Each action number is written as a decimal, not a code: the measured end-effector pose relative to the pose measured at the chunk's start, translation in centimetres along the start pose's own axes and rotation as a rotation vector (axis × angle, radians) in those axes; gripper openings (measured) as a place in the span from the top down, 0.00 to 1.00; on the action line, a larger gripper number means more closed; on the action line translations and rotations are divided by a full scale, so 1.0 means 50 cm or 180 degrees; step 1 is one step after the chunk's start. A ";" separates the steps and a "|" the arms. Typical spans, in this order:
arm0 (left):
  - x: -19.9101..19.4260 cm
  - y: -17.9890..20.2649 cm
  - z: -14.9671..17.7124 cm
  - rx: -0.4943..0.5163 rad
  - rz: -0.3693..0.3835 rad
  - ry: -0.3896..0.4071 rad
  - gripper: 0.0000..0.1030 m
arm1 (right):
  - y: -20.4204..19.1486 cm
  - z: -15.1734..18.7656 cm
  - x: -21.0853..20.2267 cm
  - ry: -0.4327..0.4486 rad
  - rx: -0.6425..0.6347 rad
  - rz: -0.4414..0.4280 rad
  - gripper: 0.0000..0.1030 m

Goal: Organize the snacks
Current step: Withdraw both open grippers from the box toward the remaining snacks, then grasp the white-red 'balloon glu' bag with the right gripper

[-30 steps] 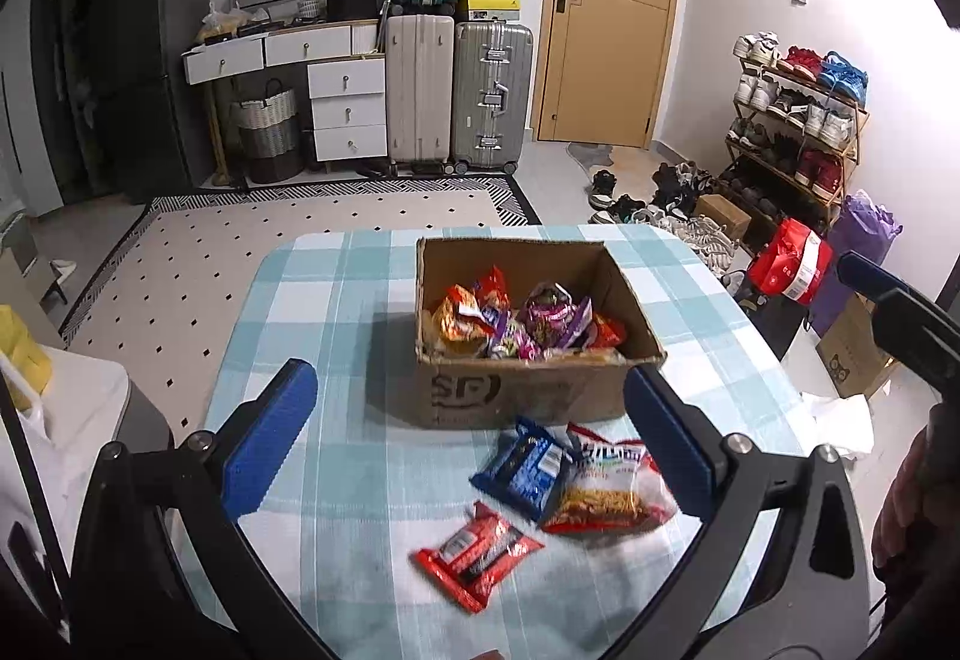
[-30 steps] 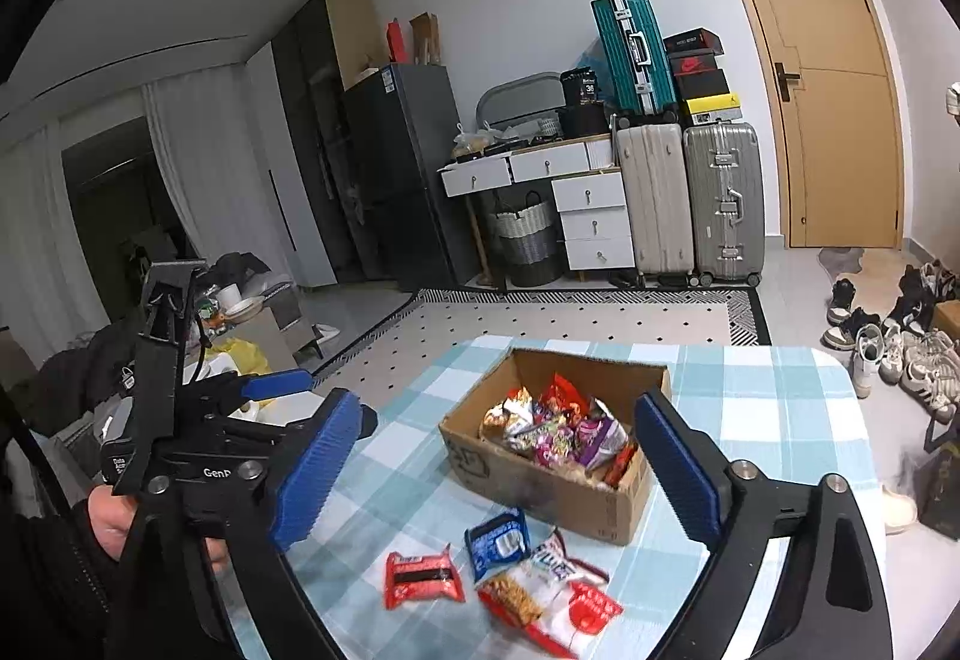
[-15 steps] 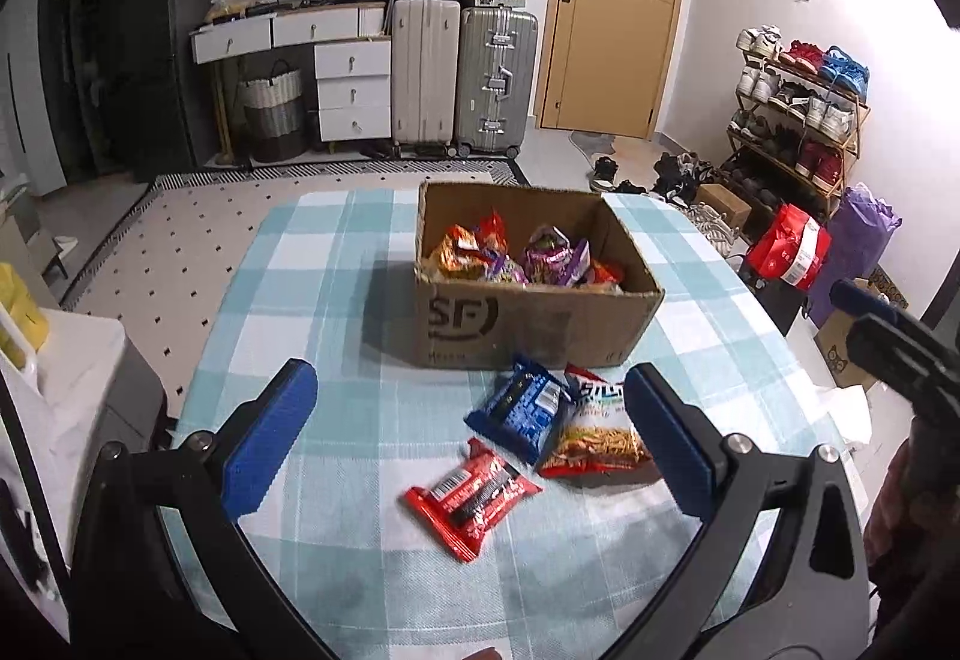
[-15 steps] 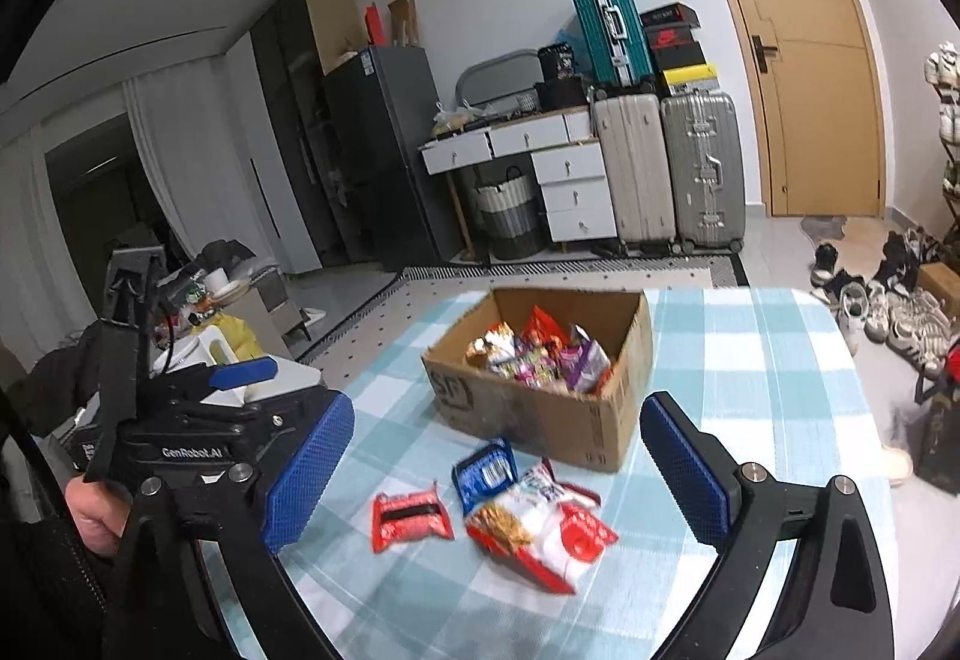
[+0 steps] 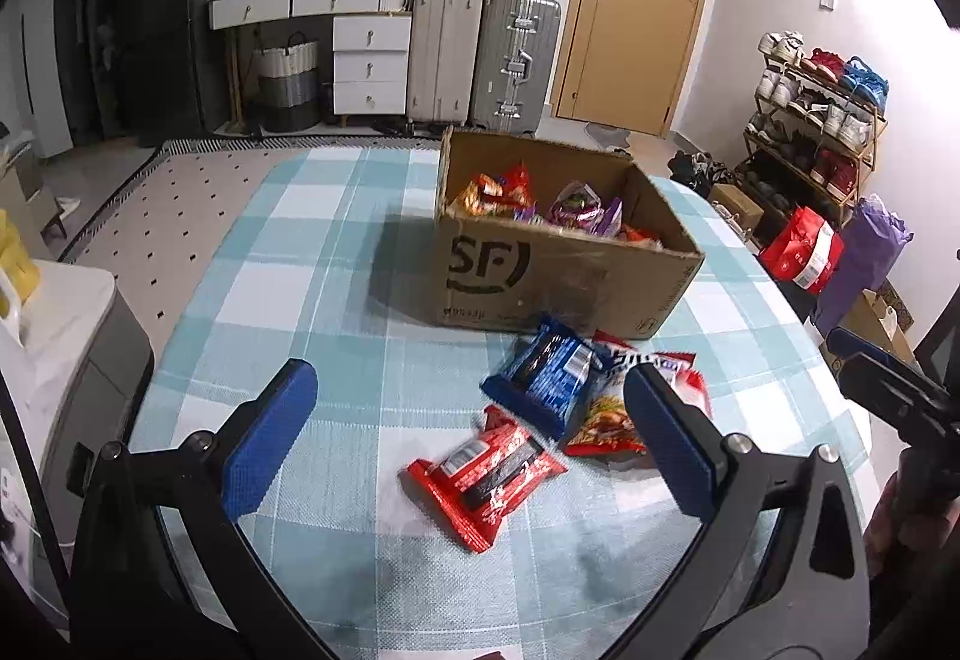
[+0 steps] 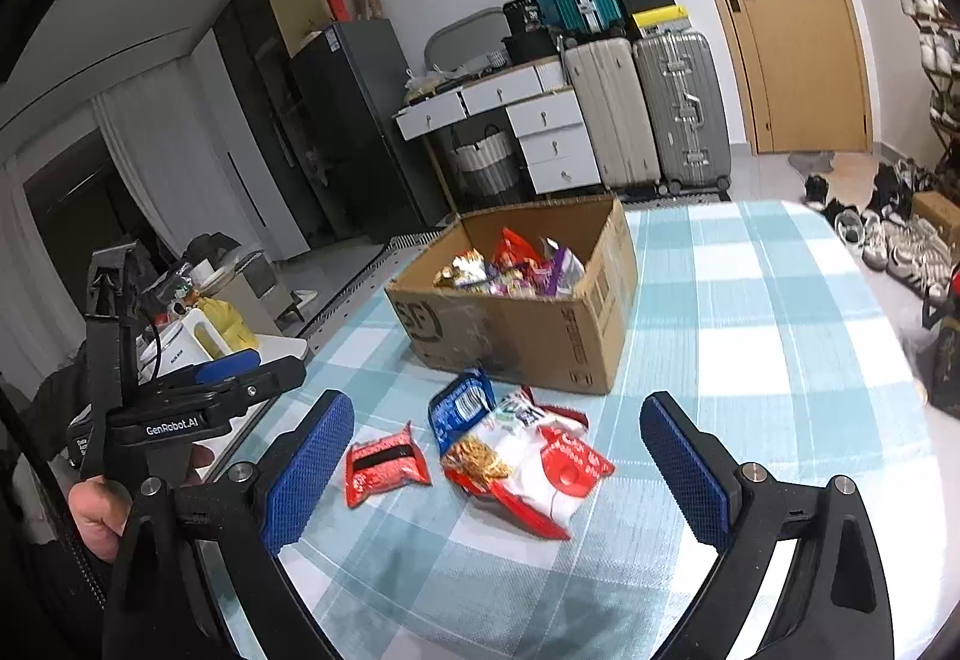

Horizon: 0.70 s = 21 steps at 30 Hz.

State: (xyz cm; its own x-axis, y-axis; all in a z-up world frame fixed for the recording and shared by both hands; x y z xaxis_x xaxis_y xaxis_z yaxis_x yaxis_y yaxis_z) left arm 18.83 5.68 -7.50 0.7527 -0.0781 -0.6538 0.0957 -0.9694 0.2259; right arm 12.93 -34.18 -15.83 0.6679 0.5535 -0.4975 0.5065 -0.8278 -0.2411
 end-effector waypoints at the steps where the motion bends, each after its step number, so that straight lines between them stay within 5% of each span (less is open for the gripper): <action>1: 0.009 -0.003 0.007 -0.0011 0.0001 -0.0035 0.01 | 0.002 0.006 0.004 -0.0015 0.0013 0.0001 0.05; 21: 0.141 -0.030 0.095 -0.0085 0.0070 -0.0446 0.01 | 0.071 0.114 0.156 -0.0559 0.0408 -0.0099 0.05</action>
State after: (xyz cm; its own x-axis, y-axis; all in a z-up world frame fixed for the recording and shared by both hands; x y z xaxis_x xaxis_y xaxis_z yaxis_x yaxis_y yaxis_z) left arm 20.89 5.47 -15.89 0.6566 -0.1327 -0.7425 0.0988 -0.9608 0.2591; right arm 16.83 -33.33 -25.29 0.5420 0.5639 -0.6231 0.4445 -0.8216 -0.3570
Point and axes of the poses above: each gripper's, at about its wrist camera, not at the fingertips, and x roughly the way its jaws point, y to its right, z to its underside, the point moved 7 cm from there along x, roughly the way its jaws point, and after that the axes turned 7 degrees about -x, right-handed, at the moved point
